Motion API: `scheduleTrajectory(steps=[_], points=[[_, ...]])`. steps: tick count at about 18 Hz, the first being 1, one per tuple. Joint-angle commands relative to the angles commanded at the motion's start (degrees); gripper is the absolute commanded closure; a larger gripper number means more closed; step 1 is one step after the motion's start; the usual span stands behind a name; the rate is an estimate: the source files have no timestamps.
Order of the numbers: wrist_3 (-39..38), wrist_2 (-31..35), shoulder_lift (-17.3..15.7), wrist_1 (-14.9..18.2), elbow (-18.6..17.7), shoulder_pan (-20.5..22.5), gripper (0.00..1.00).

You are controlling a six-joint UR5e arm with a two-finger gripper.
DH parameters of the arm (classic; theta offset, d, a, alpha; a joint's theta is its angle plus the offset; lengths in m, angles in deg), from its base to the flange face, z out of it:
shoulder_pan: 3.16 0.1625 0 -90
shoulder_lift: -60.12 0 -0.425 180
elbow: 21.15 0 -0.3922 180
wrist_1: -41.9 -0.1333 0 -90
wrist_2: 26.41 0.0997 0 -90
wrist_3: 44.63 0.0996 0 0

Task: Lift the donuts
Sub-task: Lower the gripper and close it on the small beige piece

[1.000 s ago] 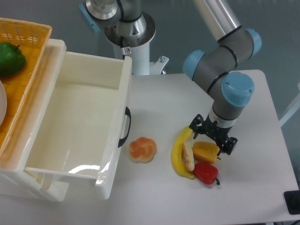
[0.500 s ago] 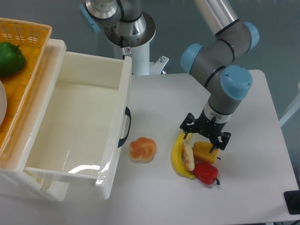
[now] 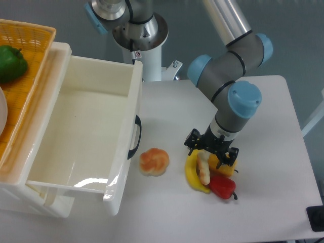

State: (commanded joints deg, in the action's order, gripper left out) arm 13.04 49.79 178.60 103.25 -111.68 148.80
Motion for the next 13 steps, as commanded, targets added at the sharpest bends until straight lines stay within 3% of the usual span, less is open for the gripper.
scheduleTrajectory(steps=[5, 6, 11, 13], points=[[-0.45, 1.14, 1.15, -1.49, 0.79, -1.05, 0.68], [-0.45, 1.14, 1.23, -1.5, 0.97, -1.14, 0.74], [-0.19, 1.14, 1.23, -1.5, 1.58, -1.23, 0.75], [-0.45, 1.14, 1.32, -1.5, 1.85, -1.23, 0.92]])
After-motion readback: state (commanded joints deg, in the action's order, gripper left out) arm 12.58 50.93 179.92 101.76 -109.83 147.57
